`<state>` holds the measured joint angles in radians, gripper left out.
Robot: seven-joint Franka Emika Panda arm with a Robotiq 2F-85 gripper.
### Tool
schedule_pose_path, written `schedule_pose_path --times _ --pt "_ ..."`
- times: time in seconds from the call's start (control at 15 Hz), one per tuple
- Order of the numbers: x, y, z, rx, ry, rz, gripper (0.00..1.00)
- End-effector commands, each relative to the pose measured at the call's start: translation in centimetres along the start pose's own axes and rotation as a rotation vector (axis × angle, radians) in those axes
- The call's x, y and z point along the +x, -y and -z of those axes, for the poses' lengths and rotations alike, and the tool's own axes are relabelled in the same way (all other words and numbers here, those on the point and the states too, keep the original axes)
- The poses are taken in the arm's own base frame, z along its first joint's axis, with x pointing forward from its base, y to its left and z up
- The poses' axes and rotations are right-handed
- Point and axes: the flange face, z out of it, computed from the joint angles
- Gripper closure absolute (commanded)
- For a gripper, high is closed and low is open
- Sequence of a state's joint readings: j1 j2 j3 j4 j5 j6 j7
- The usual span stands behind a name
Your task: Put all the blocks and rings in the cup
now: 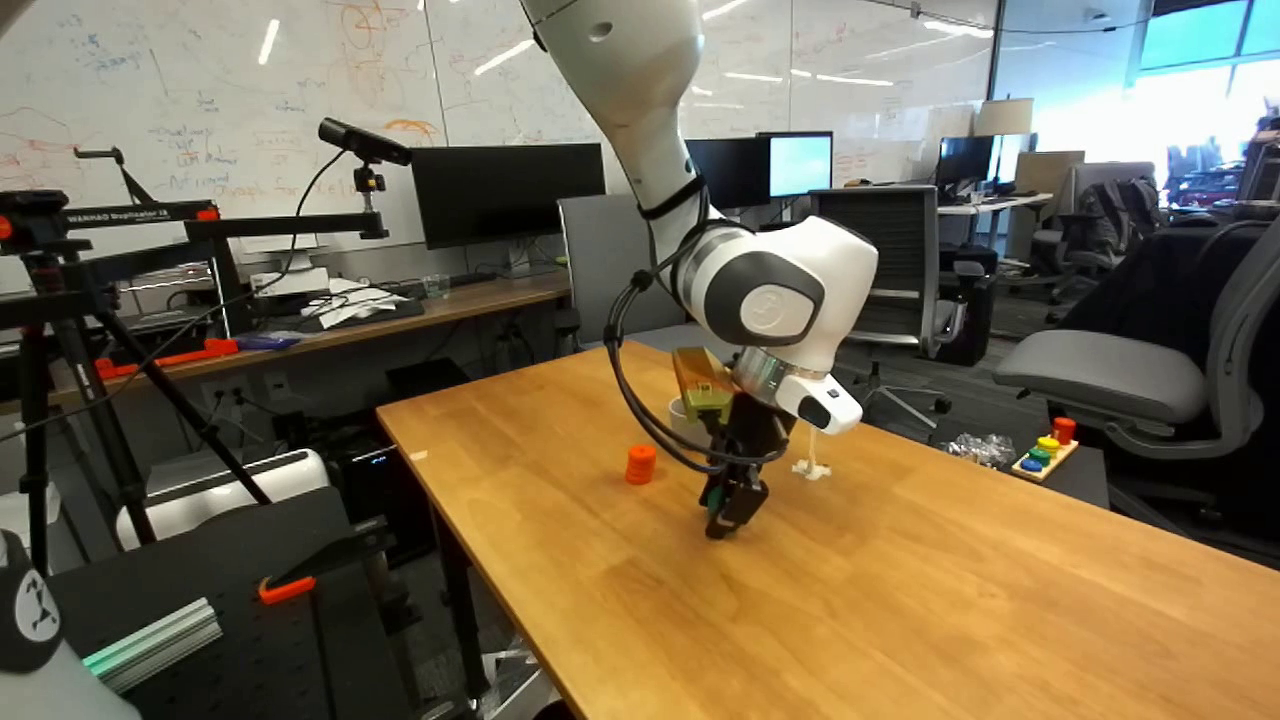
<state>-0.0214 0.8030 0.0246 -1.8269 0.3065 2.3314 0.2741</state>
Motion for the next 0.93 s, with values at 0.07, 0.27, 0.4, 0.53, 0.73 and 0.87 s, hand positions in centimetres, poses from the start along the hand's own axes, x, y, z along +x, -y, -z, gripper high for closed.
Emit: schedule_pose_path --times 0.07,0.27,0.4,0.53,0.73,0.87 --pt "0.3 0.6 1.2 -0.003 -0.011 0.006 0.82" --pt "0.1 1.6 2.9 -0.003 -0.037 0.034 0.82" --pt "-0.3 2.8 4.4 0.007 -0.055 0.064 0.82" --pt "-1.0 4.4 6.4 0.022 -0.086 0.100 0.82" --pt "-2.8 7.5 9.8 0.041 -0.139 0.167 0.82" --pt "-3.8 9.4 11.4 0.050 -0.163 0.209 0.82"
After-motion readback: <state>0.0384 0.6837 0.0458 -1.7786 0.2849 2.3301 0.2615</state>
